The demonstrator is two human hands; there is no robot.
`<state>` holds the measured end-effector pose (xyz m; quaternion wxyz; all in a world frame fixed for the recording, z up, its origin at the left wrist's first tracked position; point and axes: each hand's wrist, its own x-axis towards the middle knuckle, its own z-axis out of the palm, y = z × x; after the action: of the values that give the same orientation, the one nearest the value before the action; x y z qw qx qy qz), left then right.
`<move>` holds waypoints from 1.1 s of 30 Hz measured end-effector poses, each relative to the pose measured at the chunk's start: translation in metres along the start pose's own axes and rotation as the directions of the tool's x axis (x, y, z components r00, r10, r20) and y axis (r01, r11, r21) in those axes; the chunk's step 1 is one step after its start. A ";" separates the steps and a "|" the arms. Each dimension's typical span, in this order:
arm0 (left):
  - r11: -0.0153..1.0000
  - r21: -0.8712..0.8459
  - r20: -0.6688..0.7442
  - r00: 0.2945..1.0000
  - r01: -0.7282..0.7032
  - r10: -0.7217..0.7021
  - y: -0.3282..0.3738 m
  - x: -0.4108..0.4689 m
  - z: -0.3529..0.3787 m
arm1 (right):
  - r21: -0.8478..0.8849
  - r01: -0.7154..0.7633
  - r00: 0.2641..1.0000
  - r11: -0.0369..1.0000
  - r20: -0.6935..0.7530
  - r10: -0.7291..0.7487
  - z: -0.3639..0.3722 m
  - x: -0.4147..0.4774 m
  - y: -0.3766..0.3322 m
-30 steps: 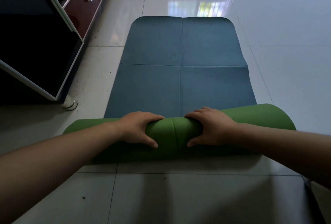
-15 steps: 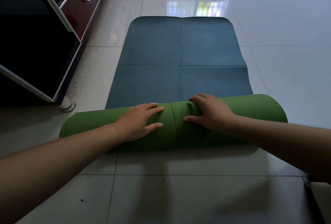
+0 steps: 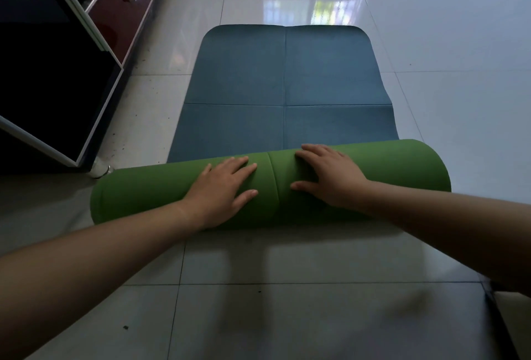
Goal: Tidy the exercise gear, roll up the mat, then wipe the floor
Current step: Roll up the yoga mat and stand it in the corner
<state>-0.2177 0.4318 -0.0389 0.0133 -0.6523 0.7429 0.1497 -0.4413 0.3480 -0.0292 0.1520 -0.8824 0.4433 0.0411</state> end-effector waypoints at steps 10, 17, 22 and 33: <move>0.997 0.077 0.097 0.995 0.017 -0.025 -0.003 0.008 -0.004 | -0.042 0.055 0.998 0.998 0.033 -0.054 0.008 -0.002 -0.001; 0.997 0.072 0.113 0.994 -0.007 -0.001 -0.010 0.016 -0.005 | -0.098 0.081 0.992 0.992 0.103 -0.070 0.007 0.002 0.004; 0.993 0.109 0.170 0.985 -0.053 0.034 -0.016 0.019 -0.003 | -0.162 0.109 0.988 0.981 0.123 -0.089 0.009 0.003 0.006; 0.988 0.136 0.118 0.992 -0.069 0.053 -0.014 0.018 -0.001 | -0.205 0.140 0.988 0.969 0.100 -0.122 0.008 0.004 0.002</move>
<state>-0.2067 0.4131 -0.0450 0.0969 -0.6168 0.7694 0.1345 -0.4400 0.3462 -0.0384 0.0788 -0.9183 0.3701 0.1160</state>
